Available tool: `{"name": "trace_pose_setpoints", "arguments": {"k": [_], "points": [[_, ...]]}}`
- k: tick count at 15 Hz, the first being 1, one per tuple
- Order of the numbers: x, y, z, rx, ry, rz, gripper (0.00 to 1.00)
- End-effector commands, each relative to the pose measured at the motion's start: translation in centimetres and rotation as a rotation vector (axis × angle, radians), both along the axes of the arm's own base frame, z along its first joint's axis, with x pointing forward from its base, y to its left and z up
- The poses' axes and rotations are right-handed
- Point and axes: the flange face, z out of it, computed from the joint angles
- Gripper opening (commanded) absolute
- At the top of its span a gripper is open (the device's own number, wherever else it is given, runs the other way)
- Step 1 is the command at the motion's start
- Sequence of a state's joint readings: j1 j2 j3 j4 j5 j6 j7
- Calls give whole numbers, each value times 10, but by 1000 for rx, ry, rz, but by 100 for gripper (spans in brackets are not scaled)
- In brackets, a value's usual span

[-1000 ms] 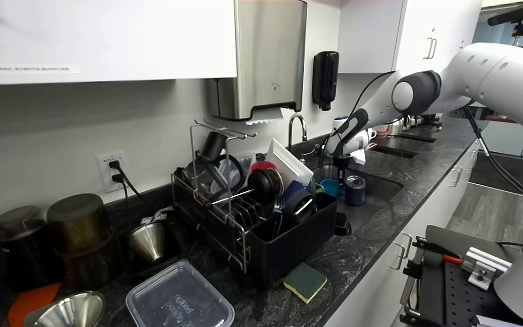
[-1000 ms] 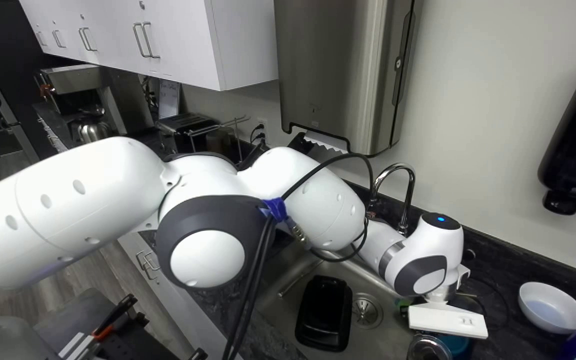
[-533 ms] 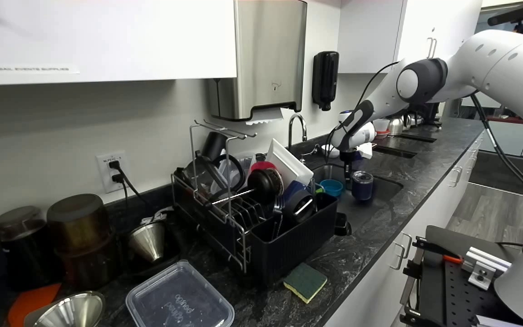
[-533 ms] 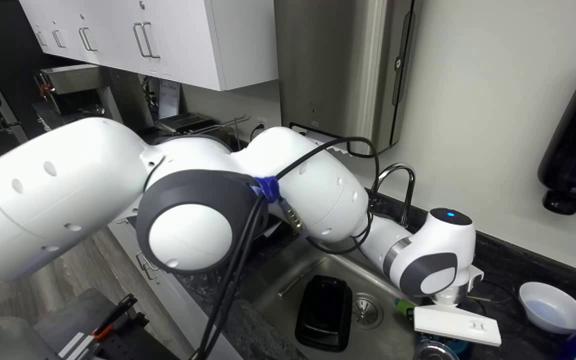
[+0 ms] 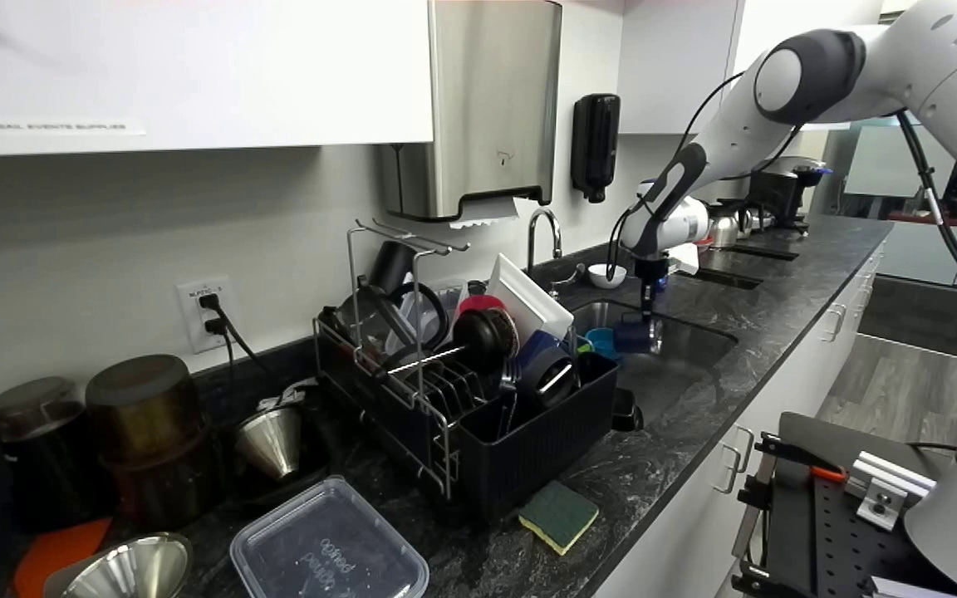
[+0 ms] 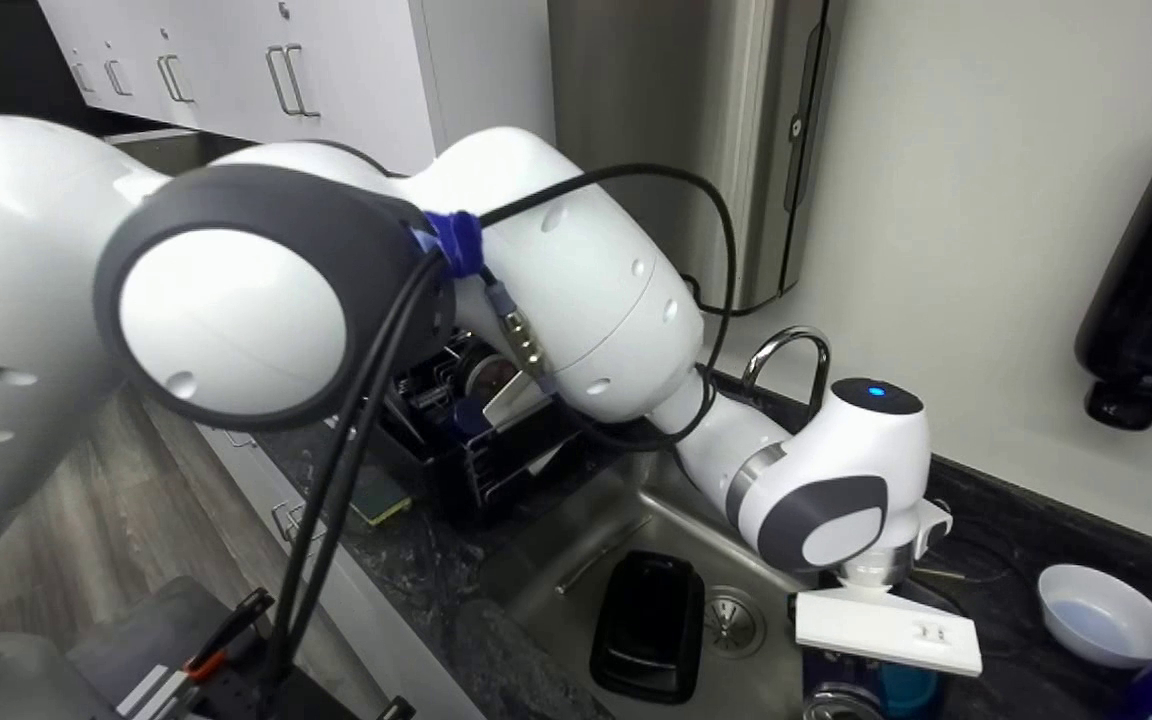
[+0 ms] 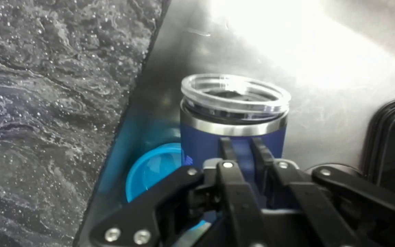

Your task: Take the straw out of the sink and put it in the cutlery compartment, pick the lid on the tray, place it on the cup in the sink, lift the cup, drop it in the sink then move the pan in the sink to the left

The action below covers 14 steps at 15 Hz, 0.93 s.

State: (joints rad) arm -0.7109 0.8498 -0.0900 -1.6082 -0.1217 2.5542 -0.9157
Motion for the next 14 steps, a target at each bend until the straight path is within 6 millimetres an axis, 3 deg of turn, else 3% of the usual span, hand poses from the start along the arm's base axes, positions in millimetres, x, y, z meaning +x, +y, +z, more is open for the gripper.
{"name": "trace_pose_setpoints", "arguments": {"k": [1, 6, 14], "points": [[-16, 28, 23, 9, -61, 37, 4], [-25, 48, 33, 18, -77, 49, 4], [-18, 66, 22, 21, -91, 137, 4]]}}
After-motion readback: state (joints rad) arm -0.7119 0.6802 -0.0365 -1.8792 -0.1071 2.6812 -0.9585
